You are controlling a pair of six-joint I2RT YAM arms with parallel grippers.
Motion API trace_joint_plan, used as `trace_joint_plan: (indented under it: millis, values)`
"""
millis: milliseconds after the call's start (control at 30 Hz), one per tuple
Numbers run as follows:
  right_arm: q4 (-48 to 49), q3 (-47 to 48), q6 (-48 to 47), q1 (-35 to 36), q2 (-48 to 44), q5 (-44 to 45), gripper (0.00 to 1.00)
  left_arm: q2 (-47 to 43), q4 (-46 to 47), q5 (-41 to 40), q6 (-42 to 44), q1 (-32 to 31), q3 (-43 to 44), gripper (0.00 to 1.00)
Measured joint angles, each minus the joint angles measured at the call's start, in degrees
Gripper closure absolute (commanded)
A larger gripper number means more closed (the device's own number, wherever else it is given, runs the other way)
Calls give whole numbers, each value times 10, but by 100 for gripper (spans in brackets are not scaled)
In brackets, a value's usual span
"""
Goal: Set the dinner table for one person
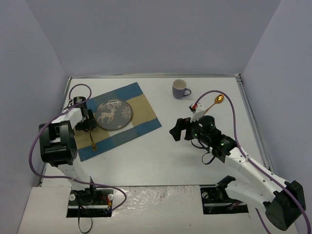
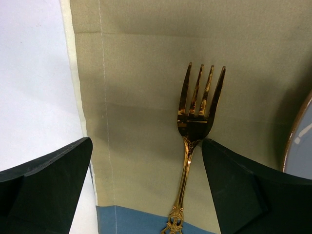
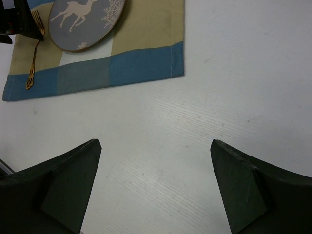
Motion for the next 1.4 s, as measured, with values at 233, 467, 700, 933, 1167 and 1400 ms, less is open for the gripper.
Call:
trace_joint_plan:
  millis: [233,467,700,933,1167,1400]
  values:
    - [-1,-2,0,0,0,0,8,2,-2,-1,4,-2,2,8]
    - [-2,-2,0,-3,-2,0,8,2,-12,-8,14,-4,5,8]
    - [-3,-3,0,-3,-3,0,8,2,-22,-17,19,-4,7,9]
    - [-4,-4,0,-4,-6,0,8,2,-28,-22,24,-4,10,9]
    - [-4,-7,0,-4,-9,0,8,2,-31,-26,25,-4,10,9]
    - [-5,-7,0,-7,-10,0,8,2,-32,-26,25,-4,11,9]
